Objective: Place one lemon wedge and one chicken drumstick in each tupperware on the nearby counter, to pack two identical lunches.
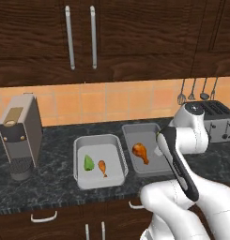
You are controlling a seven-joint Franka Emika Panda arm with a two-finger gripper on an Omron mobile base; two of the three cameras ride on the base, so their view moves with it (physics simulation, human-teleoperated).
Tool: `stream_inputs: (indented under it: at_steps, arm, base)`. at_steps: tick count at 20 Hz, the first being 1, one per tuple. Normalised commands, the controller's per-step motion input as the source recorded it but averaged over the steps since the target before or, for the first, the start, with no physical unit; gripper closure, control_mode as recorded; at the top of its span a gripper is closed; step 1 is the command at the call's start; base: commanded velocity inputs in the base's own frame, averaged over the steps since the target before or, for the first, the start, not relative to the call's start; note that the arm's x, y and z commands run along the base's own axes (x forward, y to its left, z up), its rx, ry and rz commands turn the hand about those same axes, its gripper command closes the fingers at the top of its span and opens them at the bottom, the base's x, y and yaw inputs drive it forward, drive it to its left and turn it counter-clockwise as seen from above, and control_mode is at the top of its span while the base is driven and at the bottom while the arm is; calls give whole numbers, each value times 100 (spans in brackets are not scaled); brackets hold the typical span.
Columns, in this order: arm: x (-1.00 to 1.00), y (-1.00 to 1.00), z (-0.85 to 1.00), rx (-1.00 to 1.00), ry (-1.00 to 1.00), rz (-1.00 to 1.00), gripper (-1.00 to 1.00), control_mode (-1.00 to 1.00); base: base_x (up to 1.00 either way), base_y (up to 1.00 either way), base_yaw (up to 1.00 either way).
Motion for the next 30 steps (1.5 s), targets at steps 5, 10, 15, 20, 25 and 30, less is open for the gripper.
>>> stream_inputs:
  at_steps: [5, 10, 15, 20, 25, 30]
  arm:
    - [53, -6, -35, 1, 4, -4, 100, -100]
    - [60, 0, -17, 0, 6, -7, 100, -100]
    - [59, 0, -19, 1, 6, -7, 100, -100]
    - [40, -4, -8, 0, 0, -17, 100, -100]
    - [19, -9, -15, 0, 0, -18, 100, -100]
    - [20, -4, -47, 3, 3, -14, 100, -100]
  base:
    - [0, 0, 0]
    - [0, 0, 0]
    - [0, 0, 0]
    - [0, 0, 0]
    - [0, 0, 0]
    - [0, 0, 0]
